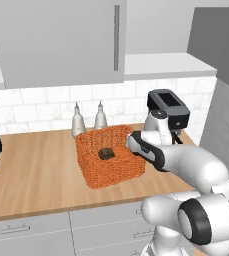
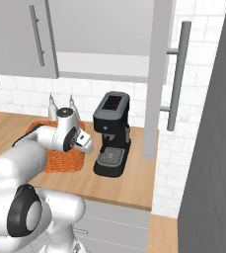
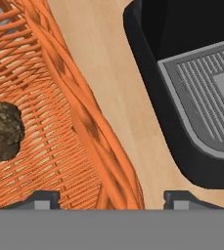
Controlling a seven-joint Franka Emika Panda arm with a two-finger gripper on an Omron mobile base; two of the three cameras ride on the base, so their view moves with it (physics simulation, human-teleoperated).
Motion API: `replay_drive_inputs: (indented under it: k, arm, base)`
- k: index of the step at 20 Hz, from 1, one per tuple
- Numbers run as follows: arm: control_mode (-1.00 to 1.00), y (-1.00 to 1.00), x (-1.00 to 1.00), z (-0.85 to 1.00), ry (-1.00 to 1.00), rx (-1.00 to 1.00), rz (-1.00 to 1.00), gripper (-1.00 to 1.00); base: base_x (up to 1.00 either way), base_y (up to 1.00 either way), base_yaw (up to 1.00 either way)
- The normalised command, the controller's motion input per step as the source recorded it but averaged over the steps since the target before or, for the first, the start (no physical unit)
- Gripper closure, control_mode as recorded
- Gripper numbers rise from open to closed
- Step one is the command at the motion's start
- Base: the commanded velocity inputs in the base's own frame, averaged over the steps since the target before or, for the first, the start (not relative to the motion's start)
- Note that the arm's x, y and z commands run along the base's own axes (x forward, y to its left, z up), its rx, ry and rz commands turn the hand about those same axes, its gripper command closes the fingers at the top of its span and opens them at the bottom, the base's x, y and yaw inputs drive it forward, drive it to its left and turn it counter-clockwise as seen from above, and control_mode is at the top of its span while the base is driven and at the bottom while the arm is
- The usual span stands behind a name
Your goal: Open the cabinet, pick up the bread from the cabinet and place it in the basket. Then move the basket to the dining counter.
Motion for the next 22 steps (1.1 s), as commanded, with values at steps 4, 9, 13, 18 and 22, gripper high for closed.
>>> replay_drive_inputs:
  k: [4, 9, 13, 18, 22]
  arm:
    - [-1.0, 0.43, -0.14, -0.59, 0.0, 0.0, 0.0, 1.0]
    - [-1.0, 0.23, -0.26, -0.26, -0.02, 0.0, 0.0, 1.0]
    - [-1.0, 0.0, -0.79, 0.65, -0.28, 0.02, -0.04, 1.0]
    - [-1.0, -0.21, -0.75, 0.95, -0.28, 0.02, -0.07, 1.0]
    - [-1.0, -0.49, -0.66, 0.91, 0.0, 0.0, -0.08, 1.0]
  base:
    - [0.0, 0.0, 0.0]
    - [0.0, 0.0, 0.0]
    - [0.0, 0.0, 0.0]
    - [0.0, 0.0, 0.0]
    - [0.0, 0.0, 0.0]
